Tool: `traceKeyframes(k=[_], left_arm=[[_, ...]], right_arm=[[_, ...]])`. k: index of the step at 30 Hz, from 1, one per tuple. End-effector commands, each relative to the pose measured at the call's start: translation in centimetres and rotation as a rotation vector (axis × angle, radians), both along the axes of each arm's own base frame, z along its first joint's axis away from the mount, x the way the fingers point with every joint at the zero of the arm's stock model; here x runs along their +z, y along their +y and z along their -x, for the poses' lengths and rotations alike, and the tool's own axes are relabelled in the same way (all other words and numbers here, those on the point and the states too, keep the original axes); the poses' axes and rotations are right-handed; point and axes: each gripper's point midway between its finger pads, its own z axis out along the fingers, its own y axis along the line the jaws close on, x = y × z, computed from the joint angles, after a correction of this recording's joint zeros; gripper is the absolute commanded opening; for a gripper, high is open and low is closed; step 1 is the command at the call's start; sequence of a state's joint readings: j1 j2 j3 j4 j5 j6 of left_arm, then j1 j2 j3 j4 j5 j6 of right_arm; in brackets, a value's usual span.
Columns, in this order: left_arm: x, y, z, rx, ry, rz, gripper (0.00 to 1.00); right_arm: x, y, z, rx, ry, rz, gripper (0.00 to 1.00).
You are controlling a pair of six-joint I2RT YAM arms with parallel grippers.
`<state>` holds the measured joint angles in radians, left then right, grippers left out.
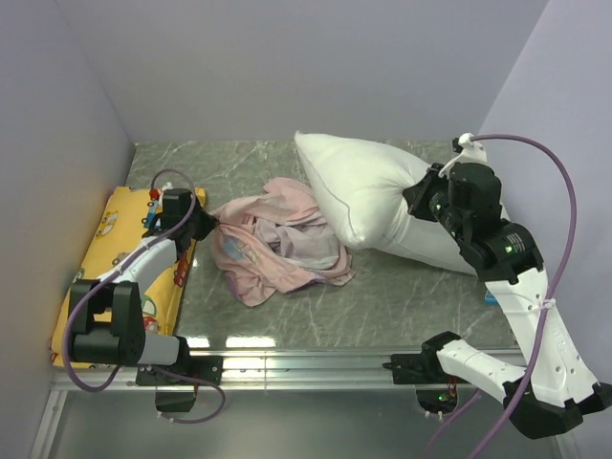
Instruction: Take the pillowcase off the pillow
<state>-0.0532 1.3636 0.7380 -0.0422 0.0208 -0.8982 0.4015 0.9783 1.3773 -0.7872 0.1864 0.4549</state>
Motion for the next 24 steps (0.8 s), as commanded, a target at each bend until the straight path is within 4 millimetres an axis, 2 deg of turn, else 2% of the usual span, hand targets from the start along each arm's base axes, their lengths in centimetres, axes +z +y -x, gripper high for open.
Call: traceKeyframes(k=[1,2,3,5,6,8,9,10,11,12,13,14,15,17,18,21,22,23,24], left_arm=[[2.2,-1.7,-1.1,-0.057,-0.062,-0.031,0.00],[2.2,-2.2,-1.0,-0.072,-0.065,-0.032,0.00],[2.1,-3.1,-0.7,-0.085,-0.069,-0.050,0.00],[2.1,-4.5,-0.2,-0.116,-0.076,-0.062,0.01],[1.6,-5.5,0.4,-0.136,-0.063,-0.073,0.01],[1.4,-6.3,1.0,-0.151,-0.068,-0.063,0.03],[0.6,-6.8,1.7,-0.166,-0.052,-0.060,0.04],[0.7,-7.0,2.1,-0.169,-0.057,-0.050,0.05],[0.5,-7.3,2.5,-0.178,-0.054,-0.047,0.09],[0.5,-7.6,3.0,-0.186,-0.058,-0.049,0.13],[0.6,-7.7,3.3,-0.191,-0.064,-0.049,0.17],[0.9,-7.8,3.6,-0.194,-0.072,-0.049,0.26],[0.9,-7.8,4.0,-0.199,-0.078,-0.048,0.31],[2.5,-7.6,4.5,-0.195,-0.118,-0.041,0.44],[3.9,-7.6,4.9,-0.202,-0.159,-0.037,0.48],[5.9,-7.4,5.8,-0.214,-0.196,-0.054,0.64],[7.3,-7.2,6.3,-0.222,-0.235,-0.062,0.67],[7.9,-7.3,6.5,-0.236,-0.251,-0.063,0.72],[8.4,-7.3,6.9,-0.249,-0.252,-0.069,0.73]], right_arm=[[8.1,0.4,1.2,0.047,-0.232,-0.120,0.00],[8.8,0.8,1.1,0.061,-0.251,-0.134,0.00],[8.6,1.4,0.5,0.075,-0.240,-0.143,0.00],[9.0,3.4,-0.4,0.146,-0.250,-0.191,0.00],[7.2,4.3,-1.7,0.162,-0.211,-0.191,0.00],[6.5,6.8,-2.9,0.229,-0.209,-0.226,0.00],[4.2,8.3,-4.4,0.240,-0.153,-0.222,0.00],[3.2,9.9,-4.5,0.272,-0.136,-0.221,0.00],[3.1,11.3,-5.1,0.289,-0.154,-0.229,0.00],[0.6,12.7,-6.2,0.294,-0.112,-0.212,0.00],[-0.2,13.9,-6.6,0.310,-0.106,-0.218,0.00],[-0.3,15.7,-6.9,0.335,-0.120,-0.251,0.00],[-2.9,17.1,-7.8,0.352,-0.068,-0.248,0.00],[-4.3,19.7,-8.2,0.393,-0.057,-0.263,0.00],[-6.5,20.8,-8.7,0.404,-0.014,-0.244,0.00],[-9.2,21.9,-8.7,0.415,0.041,-0.230,0.00],[-9.5,21.8,-8.6,0.411,0.044,-0.235,0.05],[-10.2,21.7,-8.3,0.408,0.056,-0.233,0.19],[-10.0,21.3,-8.1,0.400,0.051,-0.232,0.28]])
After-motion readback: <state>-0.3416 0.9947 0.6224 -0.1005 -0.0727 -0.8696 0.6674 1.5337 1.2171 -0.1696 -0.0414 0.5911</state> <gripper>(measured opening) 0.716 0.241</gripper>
